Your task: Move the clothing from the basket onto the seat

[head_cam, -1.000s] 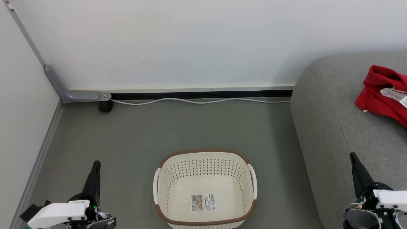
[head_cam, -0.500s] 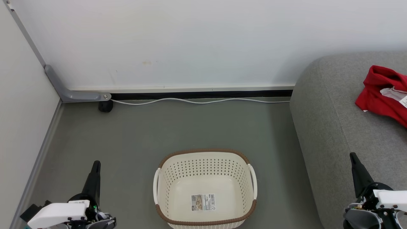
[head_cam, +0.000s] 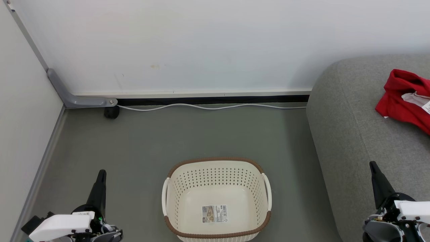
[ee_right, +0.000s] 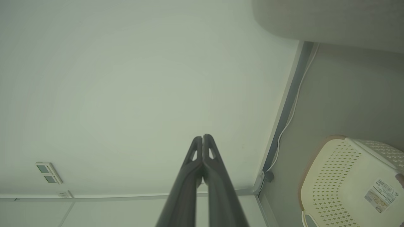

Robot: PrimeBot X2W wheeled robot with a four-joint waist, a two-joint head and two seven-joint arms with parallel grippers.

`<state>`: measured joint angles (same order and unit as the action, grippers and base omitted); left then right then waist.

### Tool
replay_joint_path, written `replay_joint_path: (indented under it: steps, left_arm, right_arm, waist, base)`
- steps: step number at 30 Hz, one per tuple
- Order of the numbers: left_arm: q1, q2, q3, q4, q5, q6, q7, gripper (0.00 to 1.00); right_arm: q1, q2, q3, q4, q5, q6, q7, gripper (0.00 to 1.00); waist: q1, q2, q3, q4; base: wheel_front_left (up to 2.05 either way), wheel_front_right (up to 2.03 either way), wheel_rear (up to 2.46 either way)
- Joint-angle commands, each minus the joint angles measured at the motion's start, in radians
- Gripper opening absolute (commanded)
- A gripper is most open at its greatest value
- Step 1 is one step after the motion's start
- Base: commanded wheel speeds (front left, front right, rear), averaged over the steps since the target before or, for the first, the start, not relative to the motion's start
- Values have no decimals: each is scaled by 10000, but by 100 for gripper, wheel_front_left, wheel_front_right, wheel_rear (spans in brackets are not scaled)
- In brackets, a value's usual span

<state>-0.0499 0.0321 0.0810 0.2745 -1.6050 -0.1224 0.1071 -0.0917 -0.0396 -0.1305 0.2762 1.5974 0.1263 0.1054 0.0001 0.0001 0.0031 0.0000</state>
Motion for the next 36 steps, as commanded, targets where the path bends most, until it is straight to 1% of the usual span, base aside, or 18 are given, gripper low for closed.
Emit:
replay_joint_path:
  steps: [1,36]
  left_arm:
    - [-582,181,327,-293,-36,-83,61,0]
    - [-581,181,327,-293,-37,-83,60,0]
  right_arm:
    - [-162,-106,167,-315,112,44,79,0]
    - [-162,-106,168,-315,113,44,78,0]
  waist:
    - [0,-1,0,0]
    - [-1,-1,0,0]
  base:
    - [0,0,0]
    - [0,0,0]
